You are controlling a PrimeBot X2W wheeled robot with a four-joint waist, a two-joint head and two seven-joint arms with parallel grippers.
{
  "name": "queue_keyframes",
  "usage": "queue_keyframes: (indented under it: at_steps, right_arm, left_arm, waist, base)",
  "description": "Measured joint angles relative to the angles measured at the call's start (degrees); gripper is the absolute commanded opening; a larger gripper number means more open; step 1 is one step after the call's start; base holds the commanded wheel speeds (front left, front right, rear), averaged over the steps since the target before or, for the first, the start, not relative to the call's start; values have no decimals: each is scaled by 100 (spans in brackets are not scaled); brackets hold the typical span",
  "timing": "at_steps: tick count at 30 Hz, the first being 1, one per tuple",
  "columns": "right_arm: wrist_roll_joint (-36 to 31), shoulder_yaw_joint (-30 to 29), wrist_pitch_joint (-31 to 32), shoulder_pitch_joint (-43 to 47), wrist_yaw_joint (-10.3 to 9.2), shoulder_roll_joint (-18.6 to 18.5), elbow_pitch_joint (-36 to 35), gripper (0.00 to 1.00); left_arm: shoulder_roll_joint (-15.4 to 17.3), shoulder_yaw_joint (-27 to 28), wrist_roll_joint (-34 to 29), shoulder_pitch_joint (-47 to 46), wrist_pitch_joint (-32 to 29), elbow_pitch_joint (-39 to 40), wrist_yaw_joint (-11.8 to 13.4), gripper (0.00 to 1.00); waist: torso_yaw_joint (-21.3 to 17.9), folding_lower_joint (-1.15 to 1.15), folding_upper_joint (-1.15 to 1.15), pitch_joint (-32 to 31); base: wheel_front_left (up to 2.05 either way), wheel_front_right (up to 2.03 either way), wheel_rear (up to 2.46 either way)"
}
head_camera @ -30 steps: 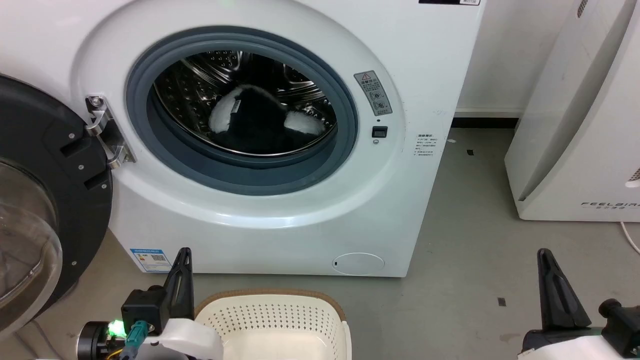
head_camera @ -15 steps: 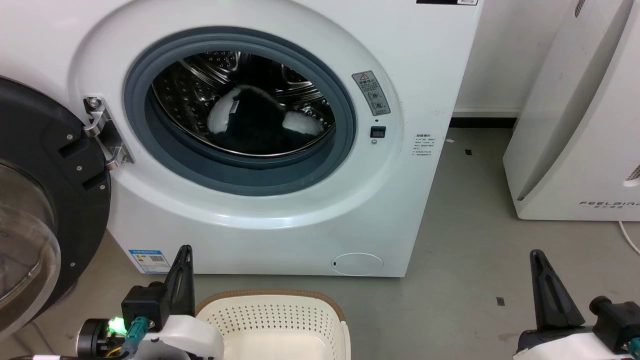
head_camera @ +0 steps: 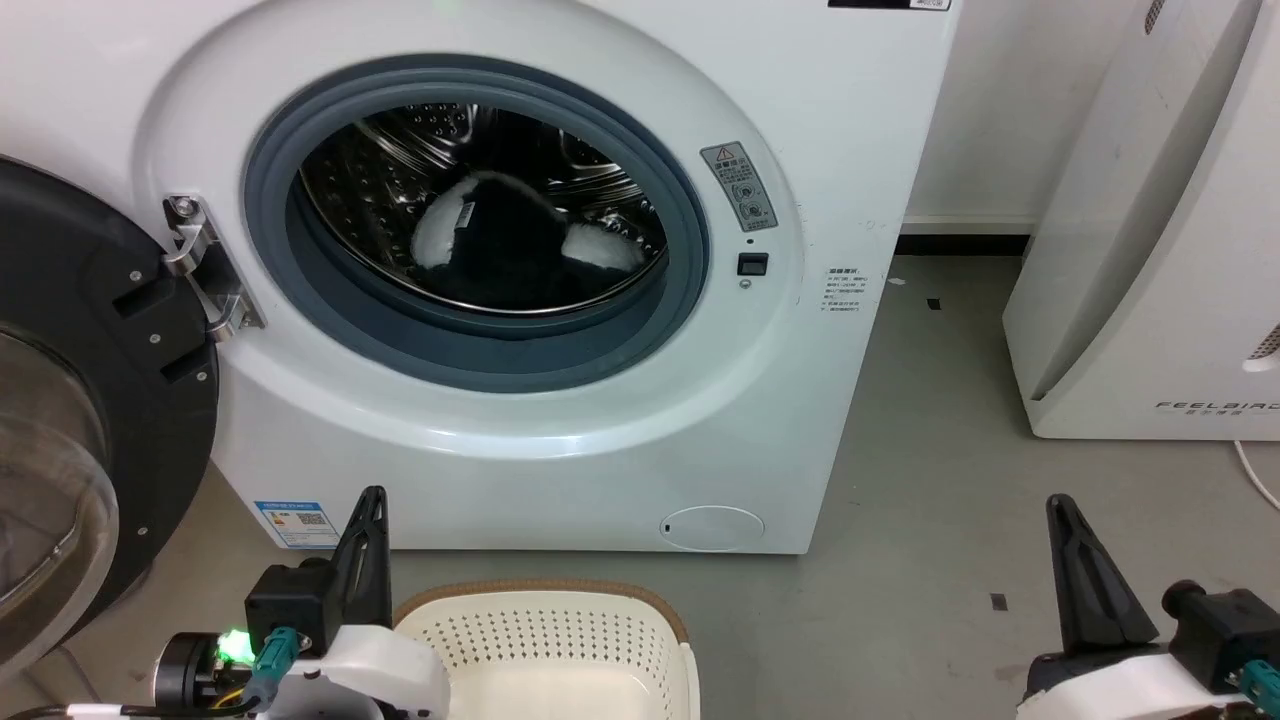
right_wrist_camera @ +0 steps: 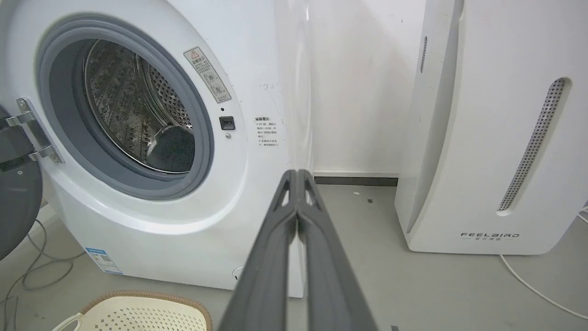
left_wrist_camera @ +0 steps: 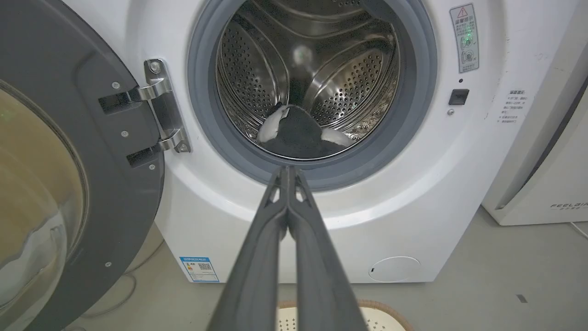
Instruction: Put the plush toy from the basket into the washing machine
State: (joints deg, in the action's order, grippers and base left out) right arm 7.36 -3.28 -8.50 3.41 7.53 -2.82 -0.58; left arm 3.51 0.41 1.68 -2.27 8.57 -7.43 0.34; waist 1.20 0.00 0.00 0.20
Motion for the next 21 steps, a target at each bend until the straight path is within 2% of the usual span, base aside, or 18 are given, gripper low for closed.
queue_keyframes:
  at_steps: [21]
  right_arm:
    - [-229, 88, 245, -53, 0, 0, 9, 0]
  left_arm:
    - [-21, -9, -21, 43, -256, 212, 0, 0]
  waist:
    - [-36, 0, 0, -6]
  base:
    - [0, 0, 0]
